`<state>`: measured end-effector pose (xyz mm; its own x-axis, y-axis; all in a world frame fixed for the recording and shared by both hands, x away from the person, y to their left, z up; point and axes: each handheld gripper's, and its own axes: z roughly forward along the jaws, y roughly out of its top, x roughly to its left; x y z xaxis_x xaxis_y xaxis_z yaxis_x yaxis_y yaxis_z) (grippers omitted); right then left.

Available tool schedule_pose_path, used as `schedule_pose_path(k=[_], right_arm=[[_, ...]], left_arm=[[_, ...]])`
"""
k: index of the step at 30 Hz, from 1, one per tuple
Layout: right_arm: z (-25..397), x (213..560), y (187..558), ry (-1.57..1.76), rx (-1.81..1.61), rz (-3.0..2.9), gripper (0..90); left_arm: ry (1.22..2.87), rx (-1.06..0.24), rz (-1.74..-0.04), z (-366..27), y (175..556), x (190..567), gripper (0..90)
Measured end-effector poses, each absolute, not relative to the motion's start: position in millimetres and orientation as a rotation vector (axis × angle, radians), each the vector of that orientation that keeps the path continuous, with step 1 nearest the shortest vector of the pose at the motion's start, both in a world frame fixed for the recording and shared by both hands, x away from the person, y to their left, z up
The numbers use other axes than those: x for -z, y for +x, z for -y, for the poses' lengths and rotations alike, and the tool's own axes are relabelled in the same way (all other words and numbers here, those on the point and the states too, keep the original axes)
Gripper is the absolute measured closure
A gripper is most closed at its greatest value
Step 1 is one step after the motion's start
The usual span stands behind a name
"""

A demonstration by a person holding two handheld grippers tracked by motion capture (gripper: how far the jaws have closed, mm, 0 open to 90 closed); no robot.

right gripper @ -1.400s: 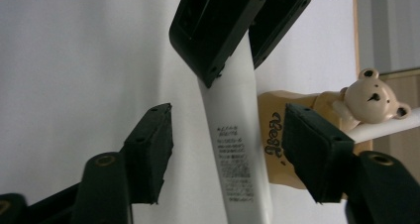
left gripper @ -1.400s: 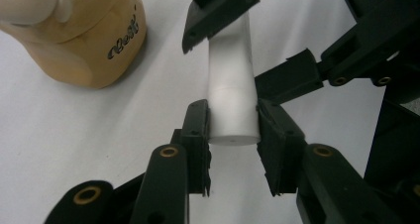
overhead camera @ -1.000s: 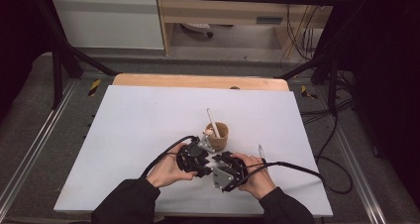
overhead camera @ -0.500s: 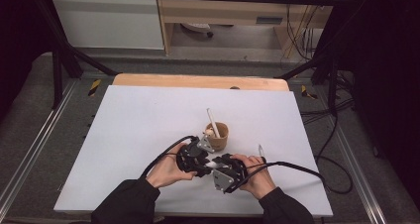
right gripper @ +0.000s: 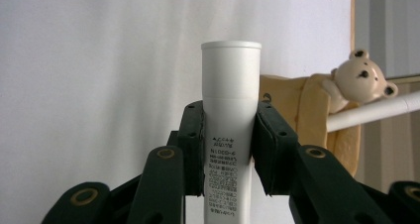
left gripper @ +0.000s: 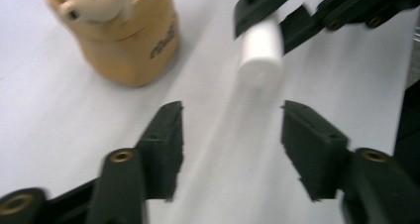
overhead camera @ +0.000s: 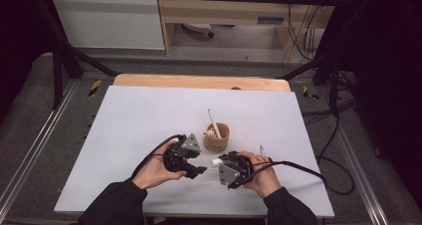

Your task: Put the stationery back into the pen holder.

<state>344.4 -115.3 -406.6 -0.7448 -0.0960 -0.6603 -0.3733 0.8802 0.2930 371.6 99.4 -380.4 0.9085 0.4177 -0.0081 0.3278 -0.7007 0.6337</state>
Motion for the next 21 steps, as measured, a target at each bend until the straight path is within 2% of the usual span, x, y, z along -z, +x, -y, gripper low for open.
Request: schedule_pose_path(k=[7,16,21], right_arm=[[123,404,348,-0.255,-0.578,-2.390,68.4],[134,405,353,-0.133,-0.615,-2.415,68.4],[140,404,355,-0.051,-0.673,-2.418,68.4]], left_arm=[[2.392,-0.262,-0.567,-124,371,390,27.5],[2.345,-0.293,-0.669,-158,368,403,12.8],[2.301,-0.313,-0.739,-177,366,407,8.8]])
